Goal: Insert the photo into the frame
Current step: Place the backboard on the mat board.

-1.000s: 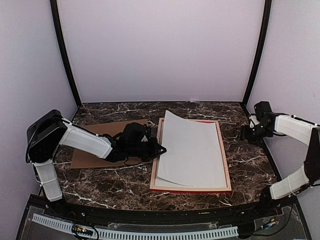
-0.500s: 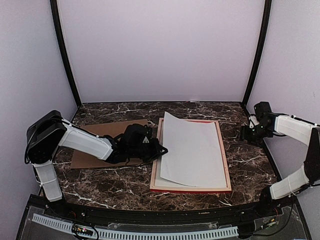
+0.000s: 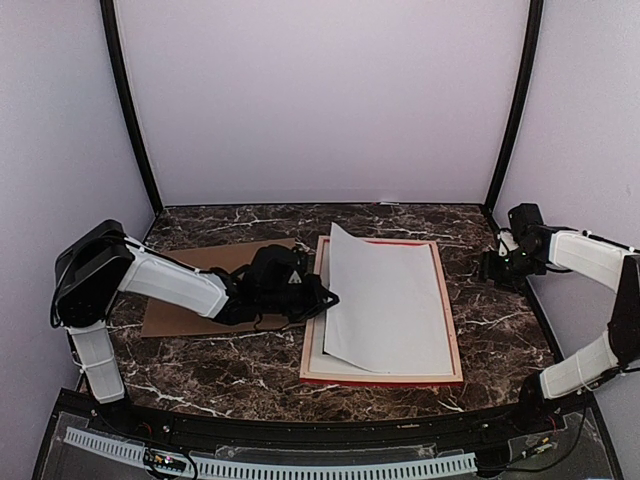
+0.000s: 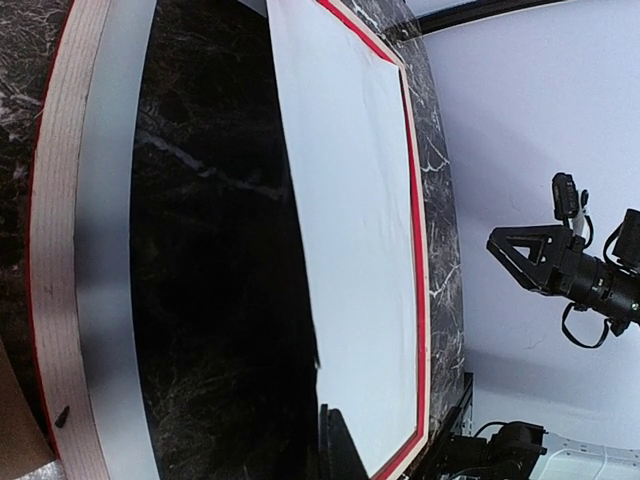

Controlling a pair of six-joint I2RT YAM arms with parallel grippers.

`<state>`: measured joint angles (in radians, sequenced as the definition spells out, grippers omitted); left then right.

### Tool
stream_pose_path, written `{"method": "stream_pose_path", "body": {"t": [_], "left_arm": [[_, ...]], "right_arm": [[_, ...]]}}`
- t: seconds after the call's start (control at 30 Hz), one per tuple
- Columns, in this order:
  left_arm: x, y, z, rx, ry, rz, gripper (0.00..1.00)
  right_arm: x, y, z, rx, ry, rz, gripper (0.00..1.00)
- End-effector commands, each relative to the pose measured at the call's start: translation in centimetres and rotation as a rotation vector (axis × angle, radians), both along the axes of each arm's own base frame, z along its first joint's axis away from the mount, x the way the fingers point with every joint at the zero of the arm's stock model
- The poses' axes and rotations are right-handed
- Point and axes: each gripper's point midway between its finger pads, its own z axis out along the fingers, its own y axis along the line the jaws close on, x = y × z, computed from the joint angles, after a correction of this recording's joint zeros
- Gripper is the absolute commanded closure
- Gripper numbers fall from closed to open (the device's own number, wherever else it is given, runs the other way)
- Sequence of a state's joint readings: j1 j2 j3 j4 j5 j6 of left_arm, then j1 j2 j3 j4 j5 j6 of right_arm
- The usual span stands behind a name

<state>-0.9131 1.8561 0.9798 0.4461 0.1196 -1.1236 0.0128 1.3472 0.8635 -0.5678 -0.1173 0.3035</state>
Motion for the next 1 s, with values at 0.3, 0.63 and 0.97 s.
{"method": "stream_pose_path", "body": {"t": [0.3,0.63,0.97], "left_arm": [[0.0,-1.0,0.2,0.020,-0.022,-0.045,0.99],[0.0,-1.1,-0.1,0.042,-0.021,-0.058,0.94],[0.4,-0.8,-0.4,0.087,-0.034,-0.058,0.84]], "right_arm": [[0.2,0.2,-0.1,0.013,-0.016,0.016,0.31],[0.2,0.4,-0.2,0.023,-0.013,0.024,0.31],[0.2,0.5,-0.2,0.026,-0.011,0.027,0.31]]}}
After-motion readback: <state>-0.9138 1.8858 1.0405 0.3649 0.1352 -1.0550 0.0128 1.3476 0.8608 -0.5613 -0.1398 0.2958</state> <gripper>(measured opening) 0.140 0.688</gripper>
